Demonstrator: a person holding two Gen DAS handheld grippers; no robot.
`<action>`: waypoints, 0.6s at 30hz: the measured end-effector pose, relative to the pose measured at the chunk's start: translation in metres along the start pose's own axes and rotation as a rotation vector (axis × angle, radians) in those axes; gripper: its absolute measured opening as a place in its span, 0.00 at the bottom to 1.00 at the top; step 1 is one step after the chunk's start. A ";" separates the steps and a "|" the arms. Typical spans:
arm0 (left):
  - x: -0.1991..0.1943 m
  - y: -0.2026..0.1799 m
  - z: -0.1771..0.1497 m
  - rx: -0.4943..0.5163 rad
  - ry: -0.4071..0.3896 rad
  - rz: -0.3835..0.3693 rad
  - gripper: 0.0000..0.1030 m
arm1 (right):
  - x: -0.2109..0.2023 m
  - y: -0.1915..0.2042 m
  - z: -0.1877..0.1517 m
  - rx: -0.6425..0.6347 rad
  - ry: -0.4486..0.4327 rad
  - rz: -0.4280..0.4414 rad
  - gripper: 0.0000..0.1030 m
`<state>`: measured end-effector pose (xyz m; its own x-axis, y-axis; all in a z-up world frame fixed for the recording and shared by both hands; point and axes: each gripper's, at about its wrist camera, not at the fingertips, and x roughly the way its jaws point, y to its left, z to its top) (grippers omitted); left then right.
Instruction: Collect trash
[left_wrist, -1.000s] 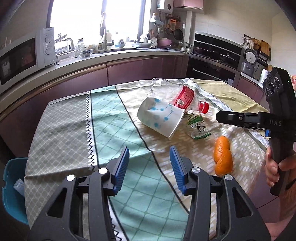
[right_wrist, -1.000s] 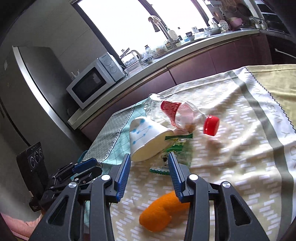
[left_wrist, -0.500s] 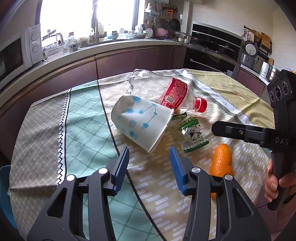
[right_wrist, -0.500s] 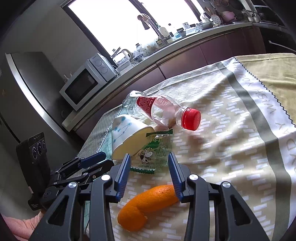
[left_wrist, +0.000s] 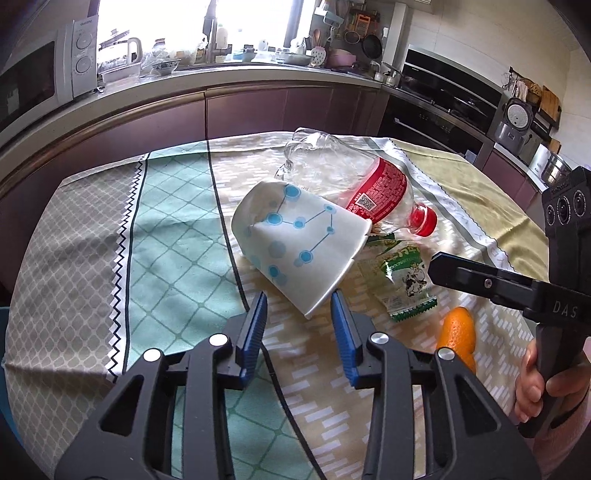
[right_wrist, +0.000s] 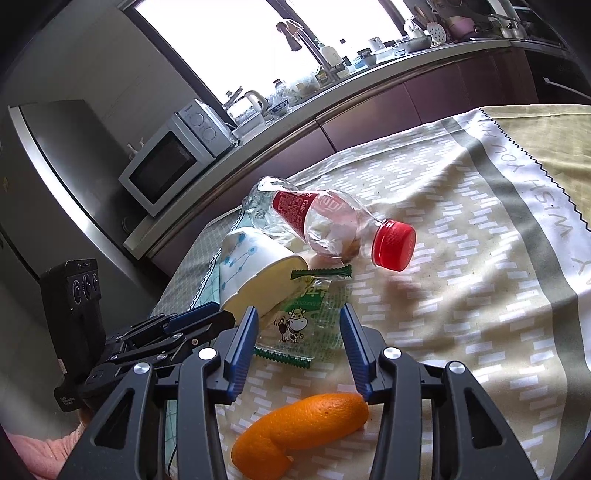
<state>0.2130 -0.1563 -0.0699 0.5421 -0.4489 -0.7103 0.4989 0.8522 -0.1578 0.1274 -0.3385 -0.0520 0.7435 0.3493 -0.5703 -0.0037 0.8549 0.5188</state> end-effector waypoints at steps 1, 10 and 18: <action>-0.001 0.002 -0.001 -0.005 -0.002 0.002 0.28 | 0.000 0.000 0.000 0.000 0.000 -0.001 0.43; -0.004 0.010 -0.004 -0.030 -0.007 0.015 0.19 | 0.007 0.002 0.000 -0.014 0.026 -0.004 0.43; -0.014 0.009 -0.006 -0.009 -0.037 0.031 0.11 | 0.015 0.005 -0.002 -0.028 0.067 -0.002 0.26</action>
<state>0.2063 -0.1410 -0.0655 0.5821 -0.4322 -0.6888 0.4756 0.8680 -0.1427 0.1371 -0.3282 -0.0586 0.6973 0.3720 -0.6127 -0.0216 0.8653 0.5007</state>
